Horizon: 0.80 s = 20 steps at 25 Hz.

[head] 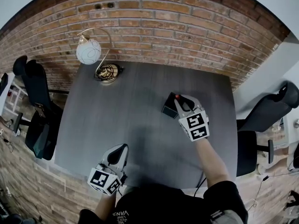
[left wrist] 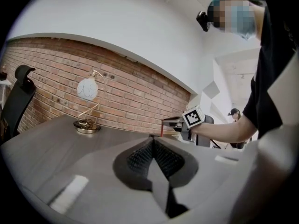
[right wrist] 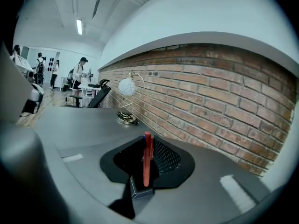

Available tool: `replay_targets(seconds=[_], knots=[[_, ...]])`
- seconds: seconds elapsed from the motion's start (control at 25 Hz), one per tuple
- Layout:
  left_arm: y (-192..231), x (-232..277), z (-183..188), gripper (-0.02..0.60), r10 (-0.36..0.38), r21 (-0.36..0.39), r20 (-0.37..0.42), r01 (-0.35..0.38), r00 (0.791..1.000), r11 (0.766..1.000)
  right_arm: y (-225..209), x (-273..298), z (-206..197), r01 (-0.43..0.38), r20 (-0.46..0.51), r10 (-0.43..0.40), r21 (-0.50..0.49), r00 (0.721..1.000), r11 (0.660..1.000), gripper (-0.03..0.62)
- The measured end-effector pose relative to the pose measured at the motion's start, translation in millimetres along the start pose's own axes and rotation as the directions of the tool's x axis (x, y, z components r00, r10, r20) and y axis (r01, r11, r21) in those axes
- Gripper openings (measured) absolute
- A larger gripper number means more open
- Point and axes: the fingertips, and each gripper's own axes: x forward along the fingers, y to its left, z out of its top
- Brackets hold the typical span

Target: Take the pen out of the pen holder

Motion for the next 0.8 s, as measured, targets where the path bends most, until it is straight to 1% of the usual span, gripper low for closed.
replay_targets(seconds=[0.4,0.8], knots=[[-5,-7,17,0.052,-0.089,0.038,0.036,0.088,0.995,0.995,22,-58,22,0.055,0.061,-0.059,0.054,0.996,0.997,0.064],[-6,-17,21,0.052,-0.181,0.066,0.027,0.179,0.983,0.982,55,-102,13,0.120,0.054,-0.127,0.119,0.990,0.986,0.064]])
